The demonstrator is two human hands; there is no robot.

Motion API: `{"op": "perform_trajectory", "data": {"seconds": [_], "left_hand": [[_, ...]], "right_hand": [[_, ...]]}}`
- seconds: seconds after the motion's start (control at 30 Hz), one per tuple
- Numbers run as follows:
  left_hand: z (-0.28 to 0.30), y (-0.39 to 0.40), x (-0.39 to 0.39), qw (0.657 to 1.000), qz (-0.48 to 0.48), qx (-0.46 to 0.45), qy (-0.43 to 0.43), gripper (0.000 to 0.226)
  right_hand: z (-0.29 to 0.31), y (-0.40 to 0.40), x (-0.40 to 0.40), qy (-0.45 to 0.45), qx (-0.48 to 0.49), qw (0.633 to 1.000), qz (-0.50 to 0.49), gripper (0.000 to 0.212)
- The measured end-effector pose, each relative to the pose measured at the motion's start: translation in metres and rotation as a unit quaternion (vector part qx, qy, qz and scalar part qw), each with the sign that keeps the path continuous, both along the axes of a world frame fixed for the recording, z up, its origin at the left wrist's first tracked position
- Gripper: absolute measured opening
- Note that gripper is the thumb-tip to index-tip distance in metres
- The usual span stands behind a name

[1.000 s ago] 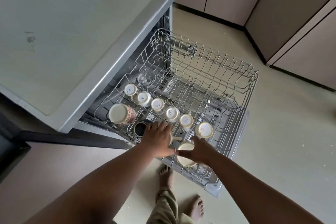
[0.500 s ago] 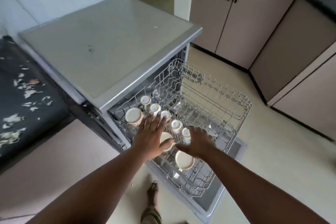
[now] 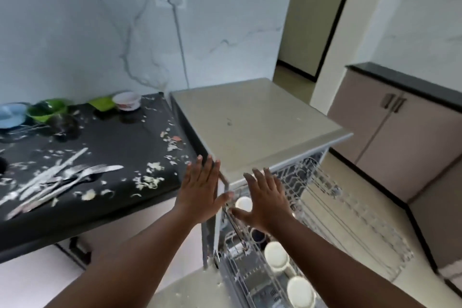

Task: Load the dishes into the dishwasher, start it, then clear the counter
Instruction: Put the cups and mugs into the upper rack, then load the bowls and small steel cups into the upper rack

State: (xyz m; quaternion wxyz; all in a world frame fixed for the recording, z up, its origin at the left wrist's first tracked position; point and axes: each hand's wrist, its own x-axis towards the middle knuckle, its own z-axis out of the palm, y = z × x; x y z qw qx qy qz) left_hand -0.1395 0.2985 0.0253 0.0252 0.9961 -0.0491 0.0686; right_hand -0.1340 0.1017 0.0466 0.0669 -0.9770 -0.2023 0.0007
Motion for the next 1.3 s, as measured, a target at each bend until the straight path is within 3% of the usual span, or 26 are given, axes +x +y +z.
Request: {"op": "perform_trajectory", "data": {"seconds": [0.37, 0.57, 0.8, 0.93, 1.13, 1.3], "left_hand": [[0.048, 0.203, -0.013, 0.990, 0.104, -0.046, -0.088, 0.096], [0.058, 0.283, -0.020, 0.982, 0.144, -0.063, -0.102, 0.102], [0.061, 0.346, -0.013, 0.971, 0.199, -0.094, -0.094, 0.110], [0.052, 0.365, 0.005, 0.961, 0.238, -0.114, -0.077, 0.107], [0.045, 0.379, 0.071, 0.948, 0.288, -0.124, -0.054, 0.112], [0.051, 0.391, 0.146, 0.918, 0.359, -0.167, -0.013, 0.096]], "right_hand": [[0.058, 0.208, 0.030, -0.128, 0.048, 0.986, 0.091, 0.099], [0.064, 0.293, 0.041, -0.136, 0.053, 0.983, 0.107, 0.102], [0.056, 0.351, 0.062, -0.104, 0.047, 0.985, 0.128, 0.110], [0.055, 0.373, 0.083, -0.056, 0.089, 0.987, 0.118, 0.101], [0.042, 0.409, 0.154, -0.005, 0.137, 0.981, 0.140, 0.102], [0.035, 0.425, 0.231, 0.049, 0.190, 0.974, 0.115, 0.103]]}}
